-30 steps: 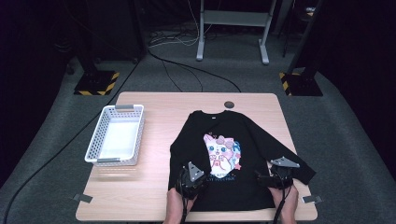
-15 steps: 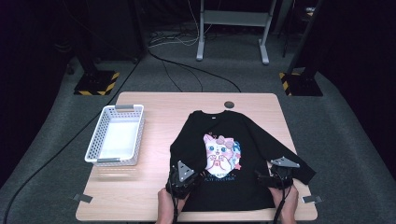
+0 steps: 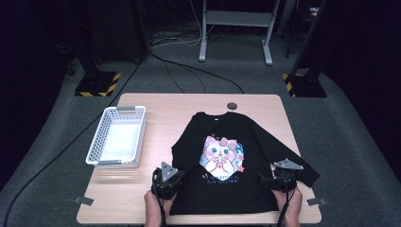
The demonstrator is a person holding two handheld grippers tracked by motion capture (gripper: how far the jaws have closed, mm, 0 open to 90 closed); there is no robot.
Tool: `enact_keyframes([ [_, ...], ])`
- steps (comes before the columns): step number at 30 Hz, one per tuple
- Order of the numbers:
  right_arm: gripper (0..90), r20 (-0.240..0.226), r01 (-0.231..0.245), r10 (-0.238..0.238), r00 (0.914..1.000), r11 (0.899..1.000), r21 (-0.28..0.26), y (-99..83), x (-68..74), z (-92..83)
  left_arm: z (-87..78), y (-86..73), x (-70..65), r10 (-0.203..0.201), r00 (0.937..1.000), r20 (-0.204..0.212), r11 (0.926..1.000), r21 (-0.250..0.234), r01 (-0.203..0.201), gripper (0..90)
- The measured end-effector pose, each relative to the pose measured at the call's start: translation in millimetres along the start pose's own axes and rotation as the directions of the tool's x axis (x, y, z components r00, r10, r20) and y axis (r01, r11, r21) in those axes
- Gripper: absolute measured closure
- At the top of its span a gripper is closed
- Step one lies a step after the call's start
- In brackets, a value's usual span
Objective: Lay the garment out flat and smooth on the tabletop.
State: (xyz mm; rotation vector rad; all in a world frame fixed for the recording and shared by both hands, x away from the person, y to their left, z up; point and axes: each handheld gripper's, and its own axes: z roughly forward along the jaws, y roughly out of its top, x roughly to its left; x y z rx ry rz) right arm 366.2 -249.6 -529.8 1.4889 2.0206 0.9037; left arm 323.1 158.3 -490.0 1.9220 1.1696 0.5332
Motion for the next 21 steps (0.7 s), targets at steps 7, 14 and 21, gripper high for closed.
enact_keyframes([
  [7, 6.8, -0.001, 0.0, 0.0, 1.0, 1.0, 0.0, 0.1, -0.1, 0.1, -8.8, -1.9, 13.8, -0.02, 0.9994, -0.029, 0.9997, -0.013, 0.019, 84.3],
  [14, 7.0, -0.001, 0.0, 0.0, 1.0, 1.0, 0.0, 0.1, -0.3, 0.0, -14.2, -8.0, 28.3, -0.062, 0.9967, -0.052, 0.9977, -0.031, 0.06, 84.2],
  [21, 7.2, 0.0, -0.001, 0.001, 1.0, 1.0, -0.001, 0.1, -0.2, 0.0, -17.9, -20.2, 48.3, -0.118, 0.989, -0.089, 0.9928, -0.032, 0.116, 84.2],
])
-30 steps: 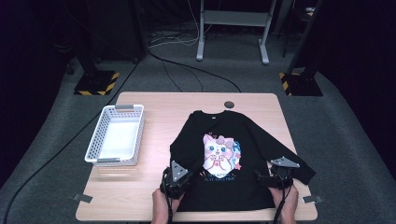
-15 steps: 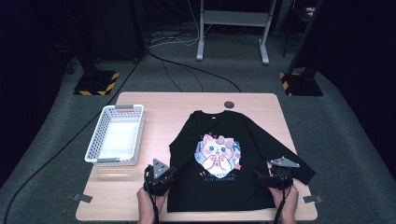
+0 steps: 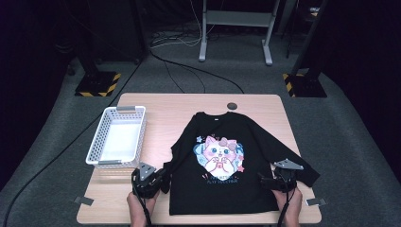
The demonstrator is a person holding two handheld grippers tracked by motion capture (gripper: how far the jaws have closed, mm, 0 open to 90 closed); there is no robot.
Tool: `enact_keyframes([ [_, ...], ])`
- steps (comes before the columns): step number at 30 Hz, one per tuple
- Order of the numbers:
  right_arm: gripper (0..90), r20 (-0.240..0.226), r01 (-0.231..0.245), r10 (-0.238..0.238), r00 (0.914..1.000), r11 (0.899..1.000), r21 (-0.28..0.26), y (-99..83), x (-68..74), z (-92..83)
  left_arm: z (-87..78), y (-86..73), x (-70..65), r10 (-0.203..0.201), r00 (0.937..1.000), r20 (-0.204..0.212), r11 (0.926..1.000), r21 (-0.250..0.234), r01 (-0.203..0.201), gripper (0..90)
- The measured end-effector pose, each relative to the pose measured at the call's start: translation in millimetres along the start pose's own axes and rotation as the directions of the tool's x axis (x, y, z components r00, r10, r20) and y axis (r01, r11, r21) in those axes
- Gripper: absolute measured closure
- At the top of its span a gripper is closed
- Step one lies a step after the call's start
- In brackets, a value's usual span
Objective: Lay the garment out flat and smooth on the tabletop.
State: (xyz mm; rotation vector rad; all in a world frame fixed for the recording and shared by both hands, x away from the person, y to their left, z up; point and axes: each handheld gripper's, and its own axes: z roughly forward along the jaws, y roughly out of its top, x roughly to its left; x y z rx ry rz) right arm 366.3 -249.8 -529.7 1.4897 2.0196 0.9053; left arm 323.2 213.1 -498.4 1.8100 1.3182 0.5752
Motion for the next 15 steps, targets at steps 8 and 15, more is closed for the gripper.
enact_keyframes([
  [8, 7.4, 0.001, -0.001, 0.001, 1.0, 1.0, -0.001, 0.0, 0.0, 0.0, -3.7, -11.4, 28.1, -0.078, 0.9963, -0.035, 0.9969, -0.001, 0.078, 84.1],
  [15, 7.6, 0.001, -0.001, 0.001, 1.0, 1.0, -0.001, 0.0, 0.0, 0.0, -5.3, -18.2, 49.6, -0.119, 0.9908, -0.066, 0.9929, 0.005, 0.119, 83.7],
])
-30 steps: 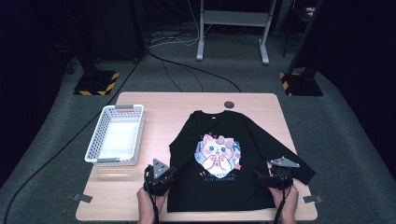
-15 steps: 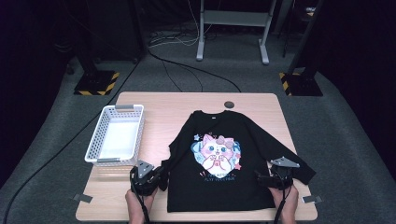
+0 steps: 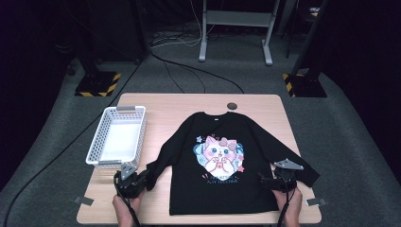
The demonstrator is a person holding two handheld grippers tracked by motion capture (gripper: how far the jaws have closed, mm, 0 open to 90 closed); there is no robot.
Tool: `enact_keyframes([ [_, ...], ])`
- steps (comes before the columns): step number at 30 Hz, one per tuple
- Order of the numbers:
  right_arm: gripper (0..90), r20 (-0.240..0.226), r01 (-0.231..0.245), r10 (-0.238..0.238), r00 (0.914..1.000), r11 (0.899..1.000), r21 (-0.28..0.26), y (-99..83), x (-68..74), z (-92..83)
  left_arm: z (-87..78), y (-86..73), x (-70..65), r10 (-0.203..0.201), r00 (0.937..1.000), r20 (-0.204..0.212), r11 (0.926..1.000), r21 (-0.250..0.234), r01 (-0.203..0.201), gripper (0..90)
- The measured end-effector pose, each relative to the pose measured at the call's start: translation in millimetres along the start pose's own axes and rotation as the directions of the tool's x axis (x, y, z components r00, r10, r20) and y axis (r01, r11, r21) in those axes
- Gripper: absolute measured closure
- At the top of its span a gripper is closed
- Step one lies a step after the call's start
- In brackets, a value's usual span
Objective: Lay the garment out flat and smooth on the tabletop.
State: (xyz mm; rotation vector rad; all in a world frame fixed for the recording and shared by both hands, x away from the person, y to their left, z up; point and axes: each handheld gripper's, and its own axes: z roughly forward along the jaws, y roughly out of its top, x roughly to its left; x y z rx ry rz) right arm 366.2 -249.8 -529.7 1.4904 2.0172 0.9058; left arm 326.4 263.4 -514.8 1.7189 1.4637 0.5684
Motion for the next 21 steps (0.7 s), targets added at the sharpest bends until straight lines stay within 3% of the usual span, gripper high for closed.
enact_keyframes([
  [7, 8.2, 0.001, -0.001, 0.001, 1.0, 1.0, -0.001, -0.1, 0.0, -0.2, -3.4, -5.1, 23.2, -0.048, 0.9985, -0.025, 0.9988, 0.013, 0.048, 80.0],
  [13, 8.3, 0.001, -0.001, 0.001, 1.0, 1.0, -0.001, -0.1, -0.1, -0.2, -22.0, -14.4, 47.9, -0.122, 0.9906, -0.062, 0.9925, -0.001, 0.122, 55.3],
  [15, 8.3, 0.001, -0.001, 0.001, 1.0, 1.0, -0.001, -0.1, 0.0, -0.2, -29.9, -15.9, 54.4, -0.136, 0.9882, -0.072, 0.9908, -0.011, 0.135, 52.2],
  [18, 8.4, 0.001, -0.001, 0.001, 1.0, 1.0, -0.001, -0.1, 0.0, -0.2, -37.5, -16.5, 57.9, -0.141, 0.9872, -0.075, 0.99, -0.018, 0.14, 44.9],
  [21, 8.4, 0.002, -0.001, 0.001, 1.0, 1.0, -0.001, -0.1, 0.0, -0.2, -41.7, -14.4, 53.1, -0.129, 0.9894, -0.067, 0.9913, -0.037, 0.126, 39.7],
])
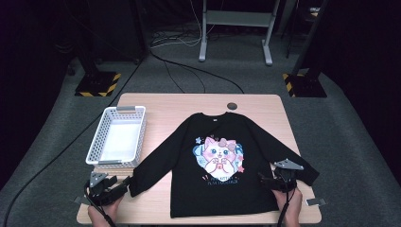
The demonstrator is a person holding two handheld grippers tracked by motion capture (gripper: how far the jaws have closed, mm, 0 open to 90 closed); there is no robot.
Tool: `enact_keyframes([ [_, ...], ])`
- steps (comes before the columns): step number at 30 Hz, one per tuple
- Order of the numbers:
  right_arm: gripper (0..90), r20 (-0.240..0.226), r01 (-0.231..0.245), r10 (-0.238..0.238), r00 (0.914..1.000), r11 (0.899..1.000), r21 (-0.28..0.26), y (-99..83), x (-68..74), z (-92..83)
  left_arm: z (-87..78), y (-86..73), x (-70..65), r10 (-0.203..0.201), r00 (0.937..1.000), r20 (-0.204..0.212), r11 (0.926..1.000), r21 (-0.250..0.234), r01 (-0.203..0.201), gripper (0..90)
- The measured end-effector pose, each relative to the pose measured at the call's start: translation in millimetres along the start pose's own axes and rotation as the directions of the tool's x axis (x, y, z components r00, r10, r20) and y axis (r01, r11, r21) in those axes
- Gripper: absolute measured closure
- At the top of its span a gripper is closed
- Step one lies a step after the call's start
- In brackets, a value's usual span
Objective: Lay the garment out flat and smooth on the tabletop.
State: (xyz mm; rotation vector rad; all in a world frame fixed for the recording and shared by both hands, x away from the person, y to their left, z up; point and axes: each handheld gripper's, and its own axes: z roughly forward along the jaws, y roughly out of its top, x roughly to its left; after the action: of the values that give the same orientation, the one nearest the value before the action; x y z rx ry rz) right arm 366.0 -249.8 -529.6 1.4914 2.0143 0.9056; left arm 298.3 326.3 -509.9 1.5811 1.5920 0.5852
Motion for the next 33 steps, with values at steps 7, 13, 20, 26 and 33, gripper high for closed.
enact_keyframes([
  [7, 8.5, 0.0, 0.0, 0.0, 1.0, 1.0, 0.0, 0.0, 0.0, 0.0, -10.3, 8.1, -21.8, 0.051, 0.9983, 0.028, 0.9967, -0.064, -0.049, 27.8],
  [13, 8.6, 0.001, -0.001, 0.001, 1.0, 1.0, 0.0, 0.0, 0.0, 0.0, 5.2, 8.6, -19.1, 0.091, 0.9959, 0.0, 0.9954, 0.032, -0.091, 25.6],
  [20, 10.6, 0.015, -0.006, 0.006, 0.9999, 1.0, -0.004, -3.5, 1.6, -3.9, 36.3, 3.7, -6.5, 0.103, 0.9924, -0.067, 0.9875, 0.126, -0.094, 23.7],
  [26, 10.6, 0.018, -0.007, 0.007, 0.9998, 1.0, -0.005, -9.8, 1.8, -10.5, 39.5, -0.7, -7.7, 0.133, 0.9859, -0.102, 0.9882, 0.091, -0.124, 22.2],
  [33, 8.2, 0.011, -0.008, 0.008, 0.9999, 1.0, 0.0, -10.7, 0.6, -11.5, 34.6, -2.9, -4.0, 0.108, 0.9897, -0.094, 0.993, 0.06, -0.102, 13.2],
])
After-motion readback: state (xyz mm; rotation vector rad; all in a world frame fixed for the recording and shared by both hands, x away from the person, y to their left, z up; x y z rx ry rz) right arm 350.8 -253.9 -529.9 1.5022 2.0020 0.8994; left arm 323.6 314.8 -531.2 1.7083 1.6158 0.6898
